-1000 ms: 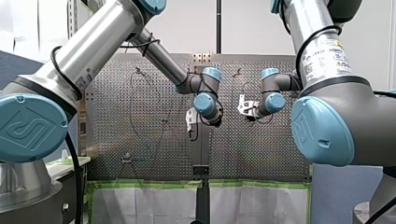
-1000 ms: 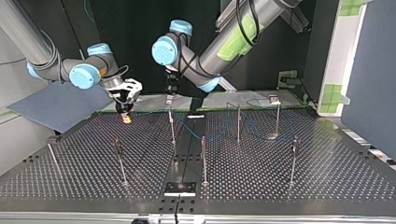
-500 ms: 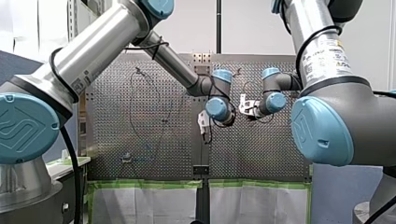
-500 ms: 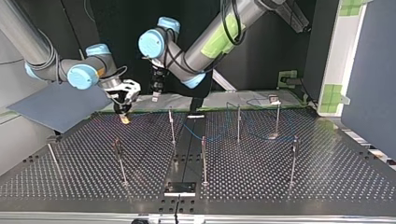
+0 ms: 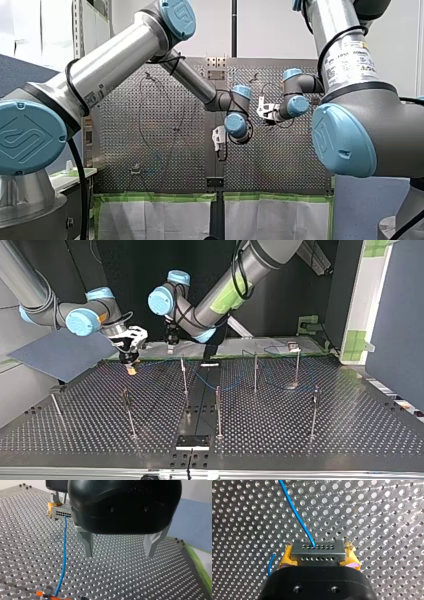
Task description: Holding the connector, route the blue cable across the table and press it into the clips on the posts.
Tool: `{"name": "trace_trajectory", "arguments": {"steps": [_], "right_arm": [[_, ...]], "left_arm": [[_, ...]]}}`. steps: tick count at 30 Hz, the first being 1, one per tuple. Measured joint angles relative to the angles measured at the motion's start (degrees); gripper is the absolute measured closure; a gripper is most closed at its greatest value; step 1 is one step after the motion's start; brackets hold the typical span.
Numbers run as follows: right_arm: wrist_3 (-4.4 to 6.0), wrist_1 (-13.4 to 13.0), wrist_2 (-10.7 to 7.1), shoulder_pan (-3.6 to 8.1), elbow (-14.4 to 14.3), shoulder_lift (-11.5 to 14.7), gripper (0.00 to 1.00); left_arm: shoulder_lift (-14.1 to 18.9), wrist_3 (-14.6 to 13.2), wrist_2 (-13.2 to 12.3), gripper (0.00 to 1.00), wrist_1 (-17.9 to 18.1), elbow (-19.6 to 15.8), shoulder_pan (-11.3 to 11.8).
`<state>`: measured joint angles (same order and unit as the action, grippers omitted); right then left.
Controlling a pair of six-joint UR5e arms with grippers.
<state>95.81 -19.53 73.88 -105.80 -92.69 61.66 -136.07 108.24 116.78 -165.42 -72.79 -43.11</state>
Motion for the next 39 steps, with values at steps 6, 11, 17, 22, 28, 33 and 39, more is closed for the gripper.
{"name": "trace_trajectory", "arguments": {"steps": [6, 11, 17, 22, 28, 33, 39], "right_arm": [[0.01, -0.1, -0.04, 0.42, 0.0, -0.01, 1.0], [0.0, -0.09, -0.04, 0.81, -0.04, -0.08, 1.0], [0.0, -0.08, -0.44, 0.85, -0.04, -0.13, 1.0], [0.01, -0.12, -0.86, 0.89, -0.02, -0.12, 1.0], [0.01, -0.13, -0.99, 0.88, -0.02, -0.13, 1.0], [0.0, -0.16, -1.0, 0.89, -0.04, -0.13, 1.0], [0.0, -0.17, -0.98, 0.89, -0.06, -0.13, 1.0]], "left_arm": [[-0.16, -0.15, 1.6, 0.0, -0.67, 3.05, -0.86], [-0.24, -0.14, 3.21, 0.0, -0.07, 5.18, -1.56], [-1.2, 0.12, 2.99, 0.0, 1.39, 8.01, -0.58], [-3.48, 0.27, 2.66, 0.0, -0.45, 10.52, 0.25], [-6.38, 0.45, 2.67, 0.0, -2.92, 13.45, 1.18], [-7.78, 0.73, 3.27, 0.0, -4.25, 15.81, 0.91], [-7.98, 0.73, 4.18, 0.36, -4.84, 18.22, 0.2]]}}
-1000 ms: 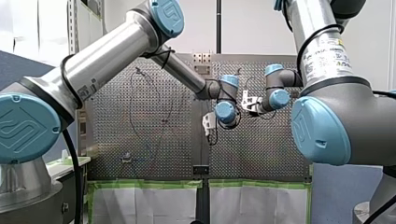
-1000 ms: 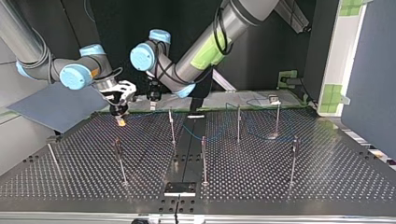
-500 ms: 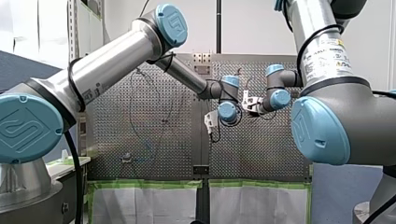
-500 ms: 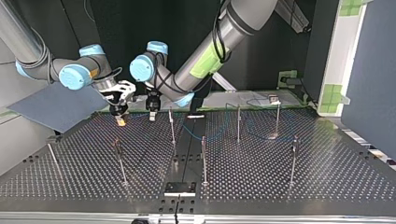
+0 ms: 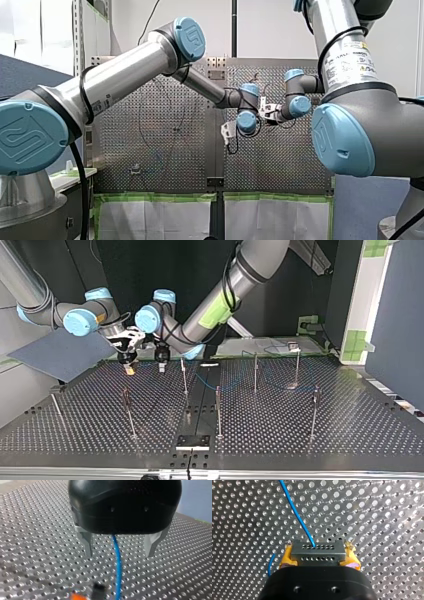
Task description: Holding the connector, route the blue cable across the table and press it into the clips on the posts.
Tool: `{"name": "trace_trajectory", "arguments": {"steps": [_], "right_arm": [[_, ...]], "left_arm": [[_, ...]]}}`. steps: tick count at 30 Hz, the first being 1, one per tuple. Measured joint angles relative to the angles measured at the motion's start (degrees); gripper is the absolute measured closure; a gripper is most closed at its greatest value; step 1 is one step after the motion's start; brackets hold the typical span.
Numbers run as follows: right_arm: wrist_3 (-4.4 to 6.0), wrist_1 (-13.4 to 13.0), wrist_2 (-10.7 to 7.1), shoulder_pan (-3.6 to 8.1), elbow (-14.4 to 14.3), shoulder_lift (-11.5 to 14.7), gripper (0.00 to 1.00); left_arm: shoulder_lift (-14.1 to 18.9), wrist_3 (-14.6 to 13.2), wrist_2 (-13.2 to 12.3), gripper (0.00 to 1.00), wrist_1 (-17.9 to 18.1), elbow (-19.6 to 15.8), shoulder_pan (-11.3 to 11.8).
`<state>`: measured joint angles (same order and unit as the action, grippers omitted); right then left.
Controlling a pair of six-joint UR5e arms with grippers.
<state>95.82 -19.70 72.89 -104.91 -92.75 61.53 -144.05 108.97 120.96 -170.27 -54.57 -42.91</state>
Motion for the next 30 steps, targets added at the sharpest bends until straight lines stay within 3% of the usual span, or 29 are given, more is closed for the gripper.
{"name": "trace_trajectory", "arguments": {"steps": [1, 2, 3, 4, 6, 14, 21, 27, 30], "right_arm": [[0.0, -0.02, 0.01, 0.0, 0.0, 0.0, 1.0], [0.0, -0.03, 0.02, 0.0, -0.01, -0.01, 1.0], [0.0, -0.05, 0.03, 0.0, 0.0, -0.01, 1.0], [0.0, -0.06, 0.04, 0.01, 0.01, -0.01, 1.0], [0.0, -0.07, 0.05, 0.01, 0.01, 0.01, 1.0], [0.2, -0.09, 0.06, -0.01, 0.04, 0.05, 1.0], [1.84, -0.05, -0.38, -0.29, 0.63, 0.2, 1.0], [2.18, 1.89, -0.61, -0.39, 2.88, 1.8, 1.0], [2.83, 3.21, -0.63, -0.28, 4.2, 3.08, 1.0]], "left_arm": [[0.01, -0.01, 0.13, 0.36, -0.02, 0.15, -0.1], [0.0, -0.02, 0.23, 0.51, -0.04, 0.25, -0.19], [0.01, -0.02, 0.32, 0.72, -0.07, 0.34, -0.28], [0.0, -0.01, 0.37, 0.72, -0.1, 0.38, -0.33], [-0.02, 0.09, 0.52, 1.0, -0.18, 0.42, -0.4], [-0.02, 0.77, 1.14, 1.0, -0.97, 0.44, -0.32], [0.17, 1.09, 1.28, 1.0, -2.33, 0.45, 0.05], [2.13, 1.61, 2.08, 1.0, -4.44, 0.45, 0.33], [3.49, 1.6, 3.18, 1.0, -5.33, 0.45, 0.4]]}}
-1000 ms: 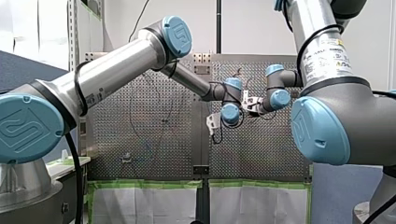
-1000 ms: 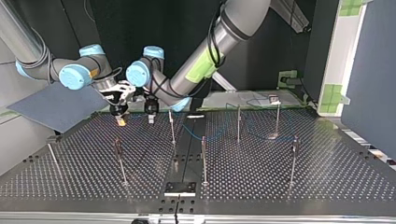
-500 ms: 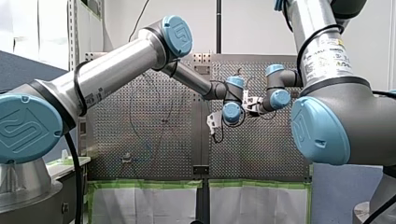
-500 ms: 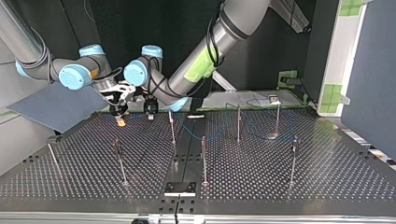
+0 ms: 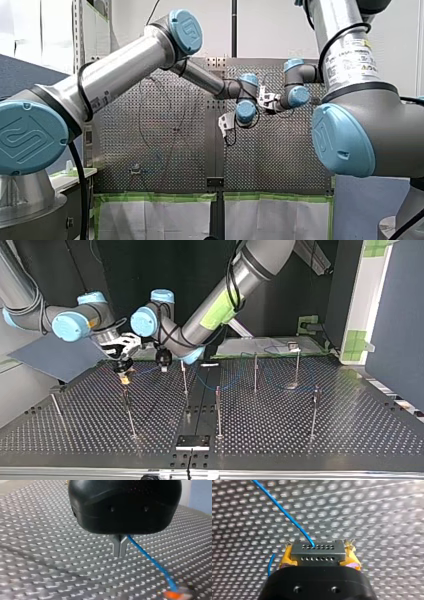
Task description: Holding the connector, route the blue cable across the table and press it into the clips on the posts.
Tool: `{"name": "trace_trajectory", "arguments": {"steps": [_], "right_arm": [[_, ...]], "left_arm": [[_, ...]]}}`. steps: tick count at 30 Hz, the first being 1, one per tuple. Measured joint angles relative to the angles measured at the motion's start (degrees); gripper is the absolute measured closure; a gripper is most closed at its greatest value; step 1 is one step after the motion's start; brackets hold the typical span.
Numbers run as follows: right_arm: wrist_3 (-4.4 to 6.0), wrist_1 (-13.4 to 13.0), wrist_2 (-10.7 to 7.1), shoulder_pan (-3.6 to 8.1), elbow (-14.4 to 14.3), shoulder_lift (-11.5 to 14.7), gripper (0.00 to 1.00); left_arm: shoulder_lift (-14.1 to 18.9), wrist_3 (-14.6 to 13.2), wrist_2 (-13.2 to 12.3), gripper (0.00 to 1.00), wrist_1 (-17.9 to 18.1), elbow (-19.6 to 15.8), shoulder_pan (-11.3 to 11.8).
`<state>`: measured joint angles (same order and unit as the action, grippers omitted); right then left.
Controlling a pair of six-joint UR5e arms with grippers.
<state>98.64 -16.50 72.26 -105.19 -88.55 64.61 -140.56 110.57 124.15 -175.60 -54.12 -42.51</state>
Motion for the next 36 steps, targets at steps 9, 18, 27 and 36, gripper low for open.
{"name": "trace_trajectory", "arguments": {"steps": [9, 18, 27, 36], "right_arm": [[3.22, 2.79, -0.48, 0.36, 1.91, 4.58, 1.0], [3.5, 4.96, -0.54, 0.2, 2.09, 9.04, 1.0], [3.5, 6.25, -0.53, 0.01, 2.1, 11.99, 1.0], [3.51, 6.24, -0.69, -0.22, 2.1, 12.16, 1.0]], "left_arm": [[4.49, -0.7, 1.57, 1.0, -0.81, 0.0, -0.19], [8.24, -0.89, 1.66, 1.0, -1.85, 0.0, -1.04], [9.05, -0.72, 2.77, 1.0, -2.38, 0.0, -1.86], [9.46, -0.64, 2.75, 1.0, -0.98, 0.8, -1.79]]}}
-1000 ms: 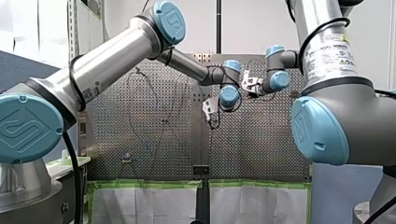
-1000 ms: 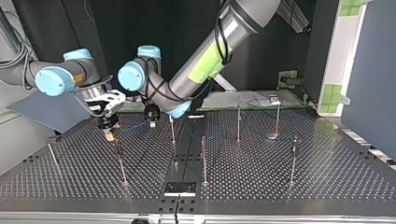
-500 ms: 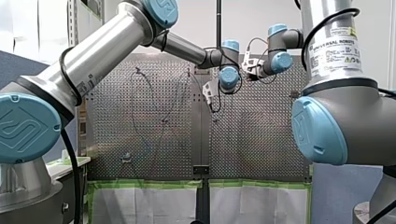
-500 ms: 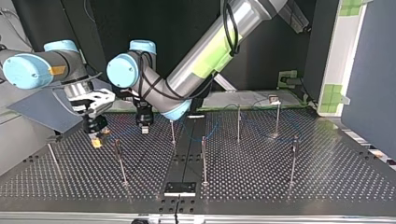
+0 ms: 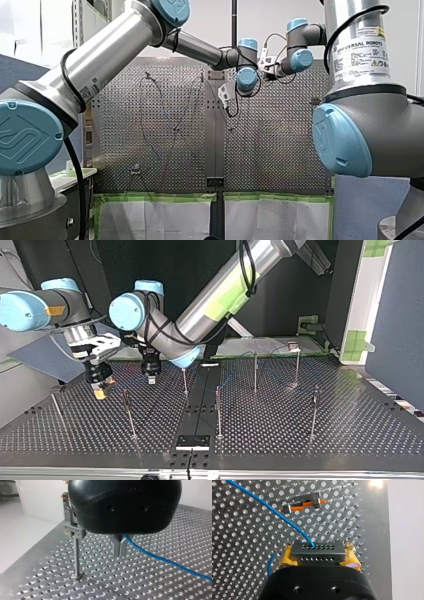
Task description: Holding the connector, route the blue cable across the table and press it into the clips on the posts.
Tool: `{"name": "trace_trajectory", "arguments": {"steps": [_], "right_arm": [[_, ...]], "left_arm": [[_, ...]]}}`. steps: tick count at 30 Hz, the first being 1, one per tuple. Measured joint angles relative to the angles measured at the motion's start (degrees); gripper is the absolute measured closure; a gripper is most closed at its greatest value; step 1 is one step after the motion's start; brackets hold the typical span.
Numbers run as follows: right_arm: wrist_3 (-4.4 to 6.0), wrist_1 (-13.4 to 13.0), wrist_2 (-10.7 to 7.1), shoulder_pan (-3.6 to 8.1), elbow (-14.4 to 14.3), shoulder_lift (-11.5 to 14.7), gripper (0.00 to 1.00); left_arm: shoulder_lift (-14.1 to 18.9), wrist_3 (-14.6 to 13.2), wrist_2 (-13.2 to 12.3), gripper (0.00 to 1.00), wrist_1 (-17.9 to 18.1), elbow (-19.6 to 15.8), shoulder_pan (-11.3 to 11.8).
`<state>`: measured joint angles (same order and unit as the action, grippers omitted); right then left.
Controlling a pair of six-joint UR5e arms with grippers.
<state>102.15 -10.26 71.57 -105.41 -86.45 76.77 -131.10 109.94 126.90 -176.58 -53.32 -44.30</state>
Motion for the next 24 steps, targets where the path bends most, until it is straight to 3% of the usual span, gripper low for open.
{"name": "trace_trajectory", "arguments": {"steps": [16, 24], "right_arm": [[0.21, 0.72, -0.88, 0.84, 1.65, 0.0, 1.0], [0.56, 0.62, -1.51, 1.74, 1.83, -0.11, 1.0]], "left_arm": [[-0.04, -0.14, -0.47, 1.0, 1.25, 4.11, 1.37], [-0.13, -0.37, -3.62, 1.0, 2.89, 3.81, 2.93]]}}
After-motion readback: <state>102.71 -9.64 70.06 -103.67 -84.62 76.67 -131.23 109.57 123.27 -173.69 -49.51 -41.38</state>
